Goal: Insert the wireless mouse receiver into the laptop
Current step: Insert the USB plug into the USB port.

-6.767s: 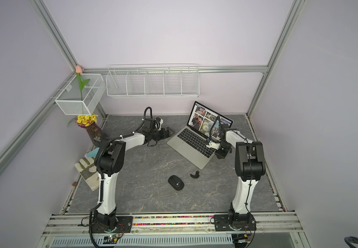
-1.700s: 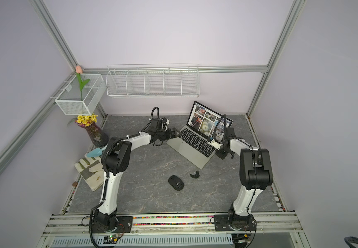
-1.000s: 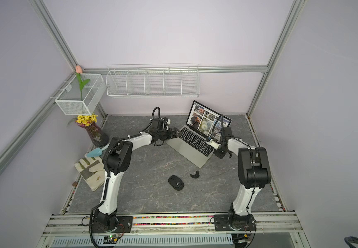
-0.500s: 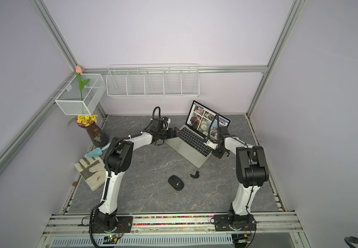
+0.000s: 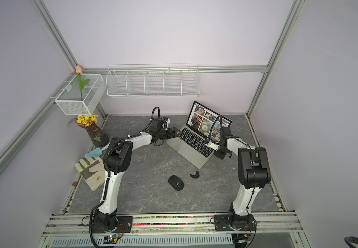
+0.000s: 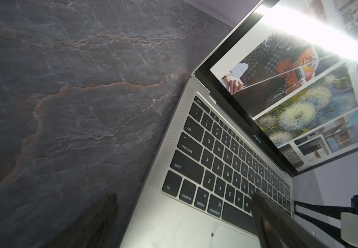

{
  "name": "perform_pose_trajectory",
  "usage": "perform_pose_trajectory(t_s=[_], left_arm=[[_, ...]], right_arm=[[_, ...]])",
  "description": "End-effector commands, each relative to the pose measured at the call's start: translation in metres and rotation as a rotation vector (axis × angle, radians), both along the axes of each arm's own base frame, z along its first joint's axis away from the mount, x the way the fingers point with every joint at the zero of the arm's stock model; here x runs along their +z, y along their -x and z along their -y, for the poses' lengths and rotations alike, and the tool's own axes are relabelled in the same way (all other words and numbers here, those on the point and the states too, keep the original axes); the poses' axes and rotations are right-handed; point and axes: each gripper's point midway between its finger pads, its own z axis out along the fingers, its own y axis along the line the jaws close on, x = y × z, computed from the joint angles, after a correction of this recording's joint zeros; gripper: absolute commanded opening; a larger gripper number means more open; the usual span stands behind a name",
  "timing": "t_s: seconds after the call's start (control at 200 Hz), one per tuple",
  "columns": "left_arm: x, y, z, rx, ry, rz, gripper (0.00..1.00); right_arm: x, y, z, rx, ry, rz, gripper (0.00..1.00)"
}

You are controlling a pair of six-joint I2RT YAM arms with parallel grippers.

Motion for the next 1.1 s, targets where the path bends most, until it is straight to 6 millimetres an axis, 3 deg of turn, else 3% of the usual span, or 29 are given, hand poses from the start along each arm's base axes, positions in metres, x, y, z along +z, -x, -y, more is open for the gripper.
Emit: perform_pose_trajectory(t_s=[0.0,0.28,0.58,0.715,0.795,1.095], left_arm=[[-0.07,0.037,-0.027,0.026,-0.126,-0.228,0.99],[-0.072,0.04,-0.022,0.023,-0.088,-0.245,0.99],[-0.09,0.087,0.011,-0.075,-0.071,-0.315,0.99],[-0.092,0.089,0.009,-0.068,-0.076,-0.32,0.99],[-0.087,0.082,0.004,-0.054,-0.075,-0.305,0.99],[-0.064,0.055,-0.02,0.004,-0.073,-0.254,0.99]], right_arm=[[0.0,0.024,0.008,0.019,0.017,-0.059,0.07],[0.008,0.0,-0.007,-0.13,-0.129,-0.004,0.07],[0.002,-0.004,-0.021,-0.176,-0.127,-0.028,0.07],[0.0,-0.007,-0.03,-0.171,-0.143,-0.015,0.07],[0.004,-0.009,-0.029,-0.17,-0.141,-0.002,0.11],[0.027,0.005,-0.023,-0.116,-0.174,-0.014,0.49]])
